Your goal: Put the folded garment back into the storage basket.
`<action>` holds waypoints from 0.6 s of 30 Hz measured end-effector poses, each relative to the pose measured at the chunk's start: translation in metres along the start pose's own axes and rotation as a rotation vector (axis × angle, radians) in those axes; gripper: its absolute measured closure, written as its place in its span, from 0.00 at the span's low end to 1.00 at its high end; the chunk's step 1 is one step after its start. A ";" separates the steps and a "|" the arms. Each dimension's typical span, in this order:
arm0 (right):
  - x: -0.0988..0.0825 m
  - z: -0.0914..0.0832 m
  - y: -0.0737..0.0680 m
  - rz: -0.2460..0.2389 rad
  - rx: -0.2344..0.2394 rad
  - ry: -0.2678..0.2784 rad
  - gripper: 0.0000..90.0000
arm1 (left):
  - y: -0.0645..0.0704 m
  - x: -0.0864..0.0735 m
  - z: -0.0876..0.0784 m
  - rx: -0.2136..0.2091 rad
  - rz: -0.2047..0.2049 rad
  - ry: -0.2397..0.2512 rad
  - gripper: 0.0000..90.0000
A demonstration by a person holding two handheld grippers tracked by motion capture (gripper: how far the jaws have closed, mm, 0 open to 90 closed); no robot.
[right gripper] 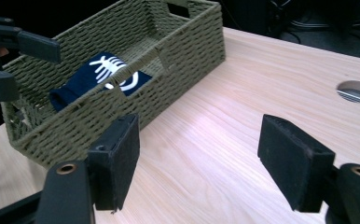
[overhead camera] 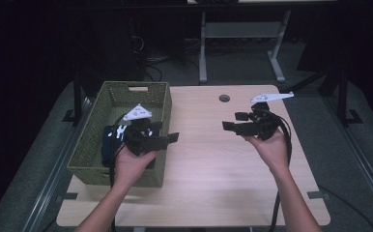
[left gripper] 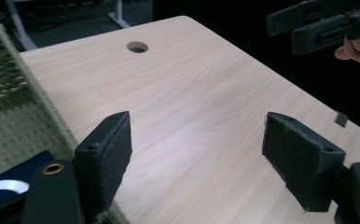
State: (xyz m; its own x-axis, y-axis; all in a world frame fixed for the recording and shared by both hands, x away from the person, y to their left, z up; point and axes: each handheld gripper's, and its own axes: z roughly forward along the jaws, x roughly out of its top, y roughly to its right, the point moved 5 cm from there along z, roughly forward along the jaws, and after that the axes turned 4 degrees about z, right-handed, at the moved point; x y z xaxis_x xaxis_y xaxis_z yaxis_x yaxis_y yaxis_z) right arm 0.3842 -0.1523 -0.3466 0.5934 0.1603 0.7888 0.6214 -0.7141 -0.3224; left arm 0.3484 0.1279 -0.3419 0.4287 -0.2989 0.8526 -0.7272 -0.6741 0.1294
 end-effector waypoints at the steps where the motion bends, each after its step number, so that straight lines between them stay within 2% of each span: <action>1: -0.001 -0.003 0.002 0.001 -0.006 0.003 0.32 | 0.002 0.000 0.002 -0.001 0.003 0.000 0.26; 7: -0.009 -0.018 0.013 0.009 -0.031 0.020 0.31 | 0.016 0.003 0.011 -0.014 0.004 0.012 0.23; 18: -0.031 -0.045 0.031 0.039 -0.088 0.037 0.31 | 0.054 -0.001 0.028 -0.075 0.052 0.001 0.22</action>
State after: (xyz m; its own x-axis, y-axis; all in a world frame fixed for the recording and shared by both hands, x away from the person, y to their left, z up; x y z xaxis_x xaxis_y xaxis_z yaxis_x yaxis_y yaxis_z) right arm 0.3620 -0.2099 -0.3570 0.5958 0.1071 0.7959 0.5502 -0.7764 -0.3074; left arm 0.3234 0.0729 -0.3499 0.3888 -0.3318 0.8595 -0.7868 -0.6050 0.1224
